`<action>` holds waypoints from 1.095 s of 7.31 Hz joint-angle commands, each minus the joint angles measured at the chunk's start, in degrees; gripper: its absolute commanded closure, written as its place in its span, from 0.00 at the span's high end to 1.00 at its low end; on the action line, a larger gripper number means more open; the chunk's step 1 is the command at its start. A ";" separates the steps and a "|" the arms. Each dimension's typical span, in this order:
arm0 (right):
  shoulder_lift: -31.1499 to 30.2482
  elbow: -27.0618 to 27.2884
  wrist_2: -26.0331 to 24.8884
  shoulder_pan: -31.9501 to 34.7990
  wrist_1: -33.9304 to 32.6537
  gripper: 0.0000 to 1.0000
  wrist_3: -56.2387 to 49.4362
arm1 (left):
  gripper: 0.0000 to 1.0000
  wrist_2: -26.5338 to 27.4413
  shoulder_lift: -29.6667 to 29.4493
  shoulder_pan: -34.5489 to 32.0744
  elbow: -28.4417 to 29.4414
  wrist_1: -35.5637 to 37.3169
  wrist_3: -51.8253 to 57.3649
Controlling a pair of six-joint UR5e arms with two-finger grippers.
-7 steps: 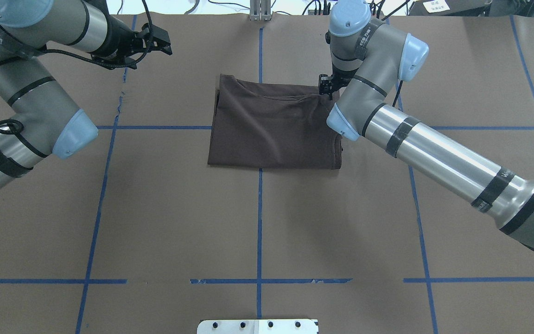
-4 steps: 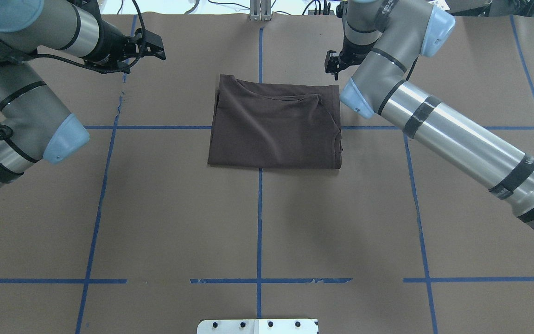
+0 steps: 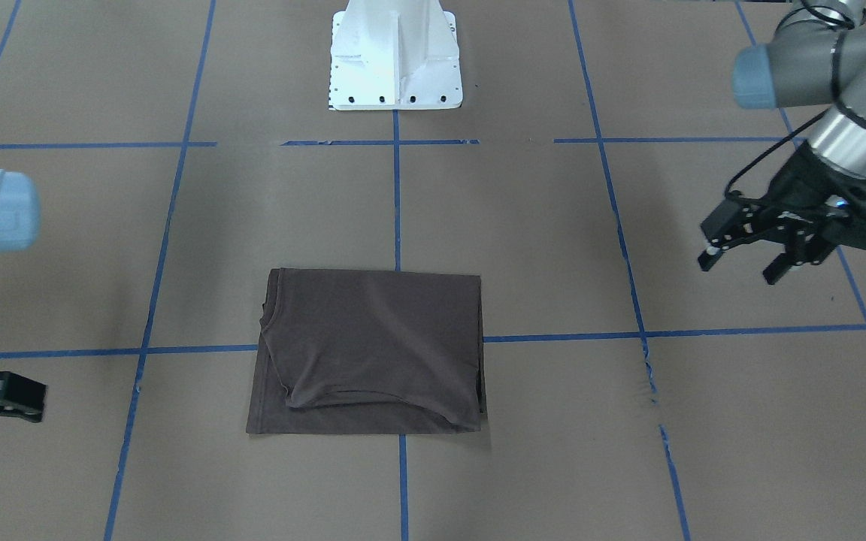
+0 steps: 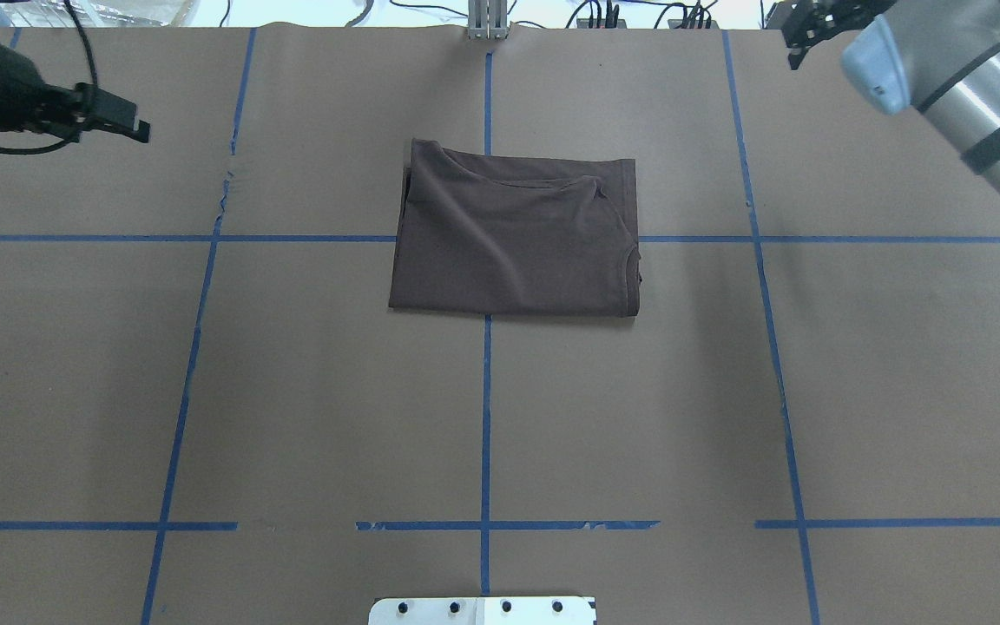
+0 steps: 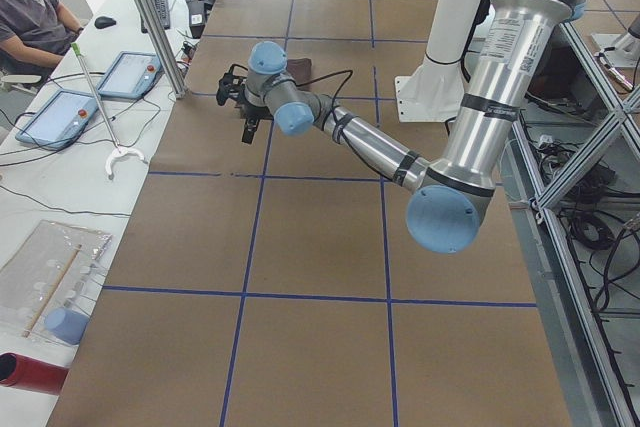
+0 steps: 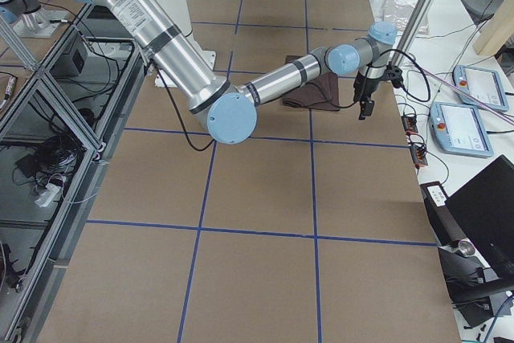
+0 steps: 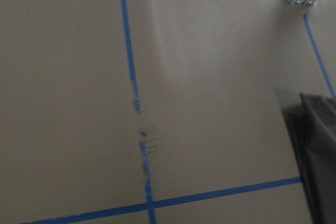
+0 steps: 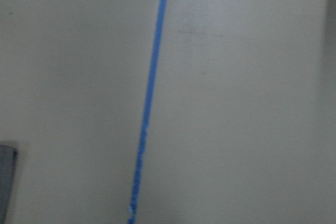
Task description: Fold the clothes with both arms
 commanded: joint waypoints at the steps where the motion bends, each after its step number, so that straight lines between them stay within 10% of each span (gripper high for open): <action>1: -7.54 0.55 3.01 7.89 -0.67 1.00 -11.27 | 1.00 -2.69 4.95 -9.32 6.28 1.36 18.26; 4: -18.69 3.95 10.57 15.30 -0.76 1.00 -20.96 | 1.00 -1.81 1.36 -16.47 22.14 1.36 28.71; 8: -35.84 23.29 9.54 17.06 1.61 1.00 -20.44 | 1.00 -2.16 1.78 -24.19 18.58 10.47 41.06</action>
